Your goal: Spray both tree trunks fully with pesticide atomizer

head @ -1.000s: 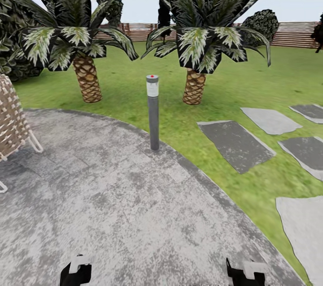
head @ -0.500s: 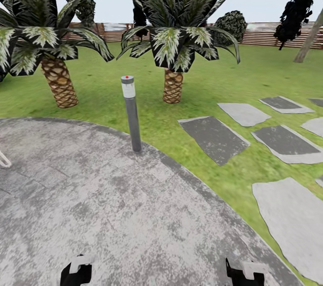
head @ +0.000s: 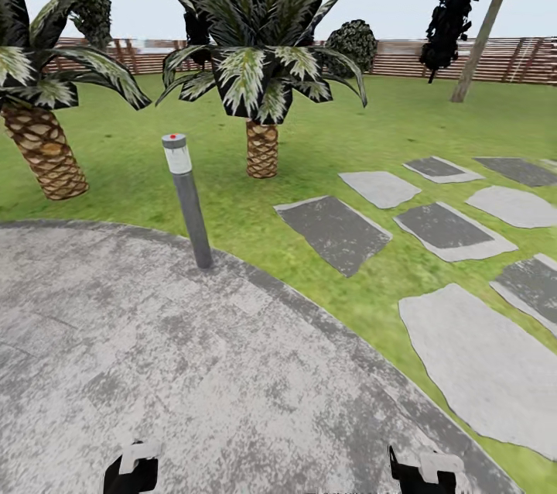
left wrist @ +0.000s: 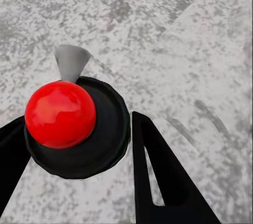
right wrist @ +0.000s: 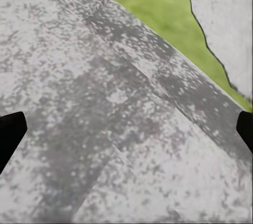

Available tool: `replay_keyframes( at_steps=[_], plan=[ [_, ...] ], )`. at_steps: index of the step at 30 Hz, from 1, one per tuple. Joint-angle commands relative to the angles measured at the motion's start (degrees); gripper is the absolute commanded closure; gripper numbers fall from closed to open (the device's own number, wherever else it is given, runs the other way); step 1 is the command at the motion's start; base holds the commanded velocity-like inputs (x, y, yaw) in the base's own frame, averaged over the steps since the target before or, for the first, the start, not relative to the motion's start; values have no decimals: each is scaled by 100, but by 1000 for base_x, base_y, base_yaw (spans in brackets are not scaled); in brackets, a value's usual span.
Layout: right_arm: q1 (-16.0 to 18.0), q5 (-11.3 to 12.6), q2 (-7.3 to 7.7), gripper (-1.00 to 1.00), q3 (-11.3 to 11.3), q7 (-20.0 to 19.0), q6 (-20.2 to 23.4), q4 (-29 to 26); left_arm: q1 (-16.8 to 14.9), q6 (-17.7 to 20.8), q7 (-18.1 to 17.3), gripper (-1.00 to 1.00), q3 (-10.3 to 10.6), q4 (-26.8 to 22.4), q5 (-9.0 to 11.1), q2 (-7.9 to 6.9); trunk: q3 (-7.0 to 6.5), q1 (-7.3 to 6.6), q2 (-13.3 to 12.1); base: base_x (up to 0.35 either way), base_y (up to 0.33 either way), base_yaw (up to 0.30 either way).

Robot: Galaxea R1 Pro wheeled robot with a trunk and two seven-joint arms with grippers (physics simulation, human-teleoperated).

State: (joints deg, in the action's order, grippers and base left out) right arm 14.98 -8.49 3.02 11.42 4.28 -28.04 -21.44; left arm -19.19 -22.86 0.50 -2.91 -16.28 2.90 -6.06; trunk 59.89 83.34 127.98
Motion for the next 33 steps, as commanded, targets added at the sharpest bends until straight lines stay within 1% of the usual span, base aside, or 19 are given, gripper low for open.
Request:
replay_keyframes(
  at_steps=[1,10,14,33],
  plan=[
    [9,-60,-3,-100,27,21,-17,8,-3,-17,-1,100,2,2,30,-2,4,-1,2,0,0,-300],
    [11,-64,-3,-100,27,21,-17,8,2,-18,-5,100,1,2,27,-7,4,-1,2,0,0,-300],
    [10,-63,-3,-100,27,21,-17,8,3,-17,-2,100,1,2,27,-9,4,-1,2,108,0,-300],
    [8,-63,-3,-100,27,21,-17,8,3,-17,-6,100,1,2,27,-9,4,-1,2,328,0,-300]
  ],
)
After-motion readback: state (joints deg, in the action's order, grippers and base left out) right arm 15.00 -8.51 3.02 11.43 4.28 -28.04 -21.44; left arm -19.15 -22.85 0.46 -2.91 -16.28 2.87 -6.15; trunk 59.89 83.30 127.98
